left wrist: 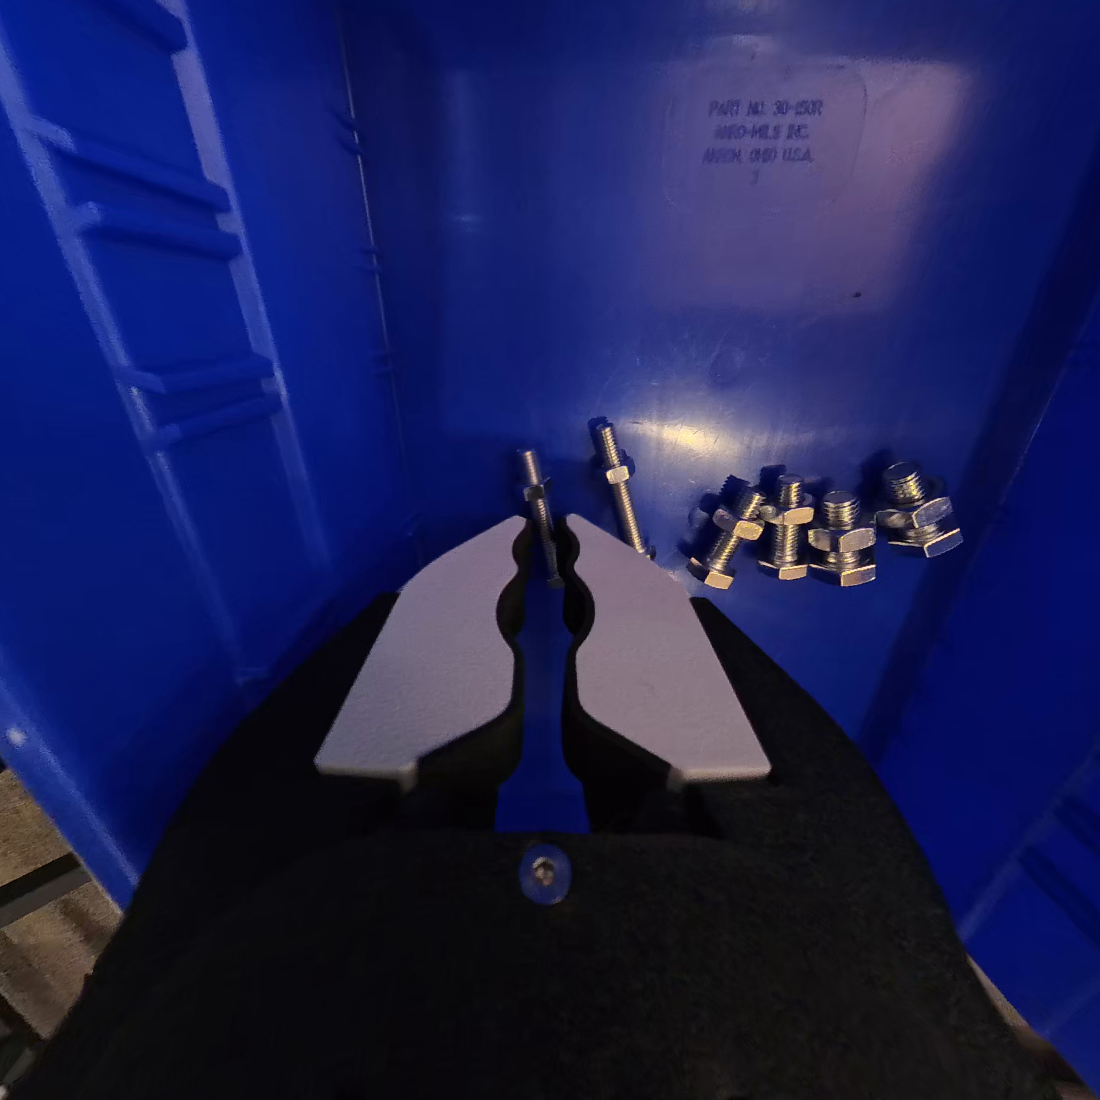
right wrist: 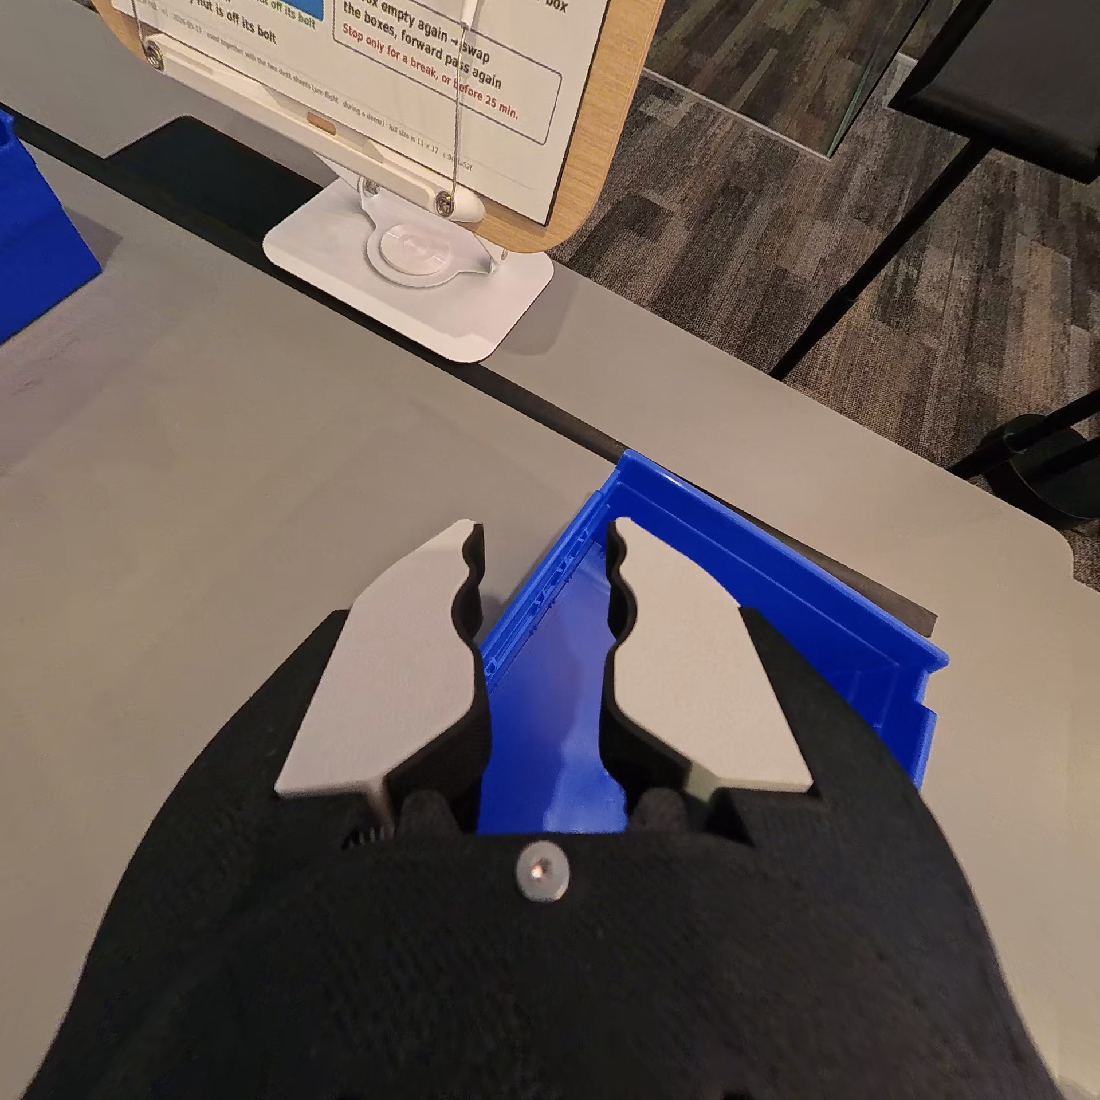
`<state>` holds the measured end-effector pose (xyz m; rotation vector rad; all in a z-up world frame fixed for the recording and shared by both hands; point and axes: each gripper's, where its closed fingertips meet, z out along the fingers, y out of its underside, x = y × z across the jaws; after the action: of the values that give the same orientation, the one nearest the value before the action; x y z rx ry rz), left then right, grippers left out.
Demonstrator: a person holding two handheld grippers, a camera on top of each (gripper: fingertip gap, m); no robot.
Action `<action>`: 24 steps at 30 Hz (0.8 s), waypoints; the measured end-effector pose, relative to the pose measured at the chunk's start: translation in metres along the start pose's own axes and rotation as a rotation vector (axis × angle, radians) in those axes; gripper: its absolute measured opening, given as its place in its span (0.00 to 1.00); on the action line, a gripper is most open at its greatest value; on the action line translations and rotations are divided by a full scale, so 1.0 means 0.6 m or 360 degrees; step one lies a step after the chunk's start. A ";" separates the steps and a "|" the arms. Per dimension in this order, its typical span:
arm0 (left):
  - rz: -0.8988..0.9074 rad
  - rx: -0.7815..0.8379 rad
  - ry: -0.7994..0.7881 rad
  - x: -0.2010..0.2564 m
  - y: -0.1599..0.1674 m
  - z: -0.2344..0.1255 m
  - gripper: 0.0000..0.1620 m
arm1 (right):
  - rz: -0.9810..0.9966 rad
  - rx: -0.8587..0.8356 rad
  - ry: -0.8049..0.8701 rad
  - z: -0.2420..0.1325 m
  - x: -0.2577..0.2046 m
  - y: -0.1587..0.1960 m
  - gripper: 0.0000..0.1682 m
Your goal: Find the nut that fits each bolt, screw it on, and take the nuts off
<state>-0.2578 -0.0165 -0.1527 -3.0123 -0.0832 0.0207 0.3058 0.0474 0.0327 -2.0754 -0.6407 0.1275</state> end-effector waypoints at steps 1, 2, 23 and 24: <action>0.0015 -0.0004 -0.0001 0.001 0.001 0.000 0.04 | -0.0003 -0.0004 0.0000 0.001 -0.001 0.000 0.24; 0.0032 -0.0010 -0.0002 0.001 0.001 0.000 0.04 | -0.0005 -0.0007 -0.0001 0.002 -0.001 0.001 0.24; 0.1398 0.1285 0.1419 0.453 0.072 -0.408 0.03 | -0.0537 0.0646 -0.0903 -0.064 -0.282 -0.107 0.19; 0.1478 0.1320 0.1463 0.479 0.086 -0.414 0.03 | -0.0483 0.0731 -0.1070 -0.081 -0.314 -0.116 0.17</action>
<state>0.0363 -0.0831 0.0842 -1.7583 1.0683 -0.9290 0.1330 -0.0513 0.0875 -1.4497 -1.1939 0.7442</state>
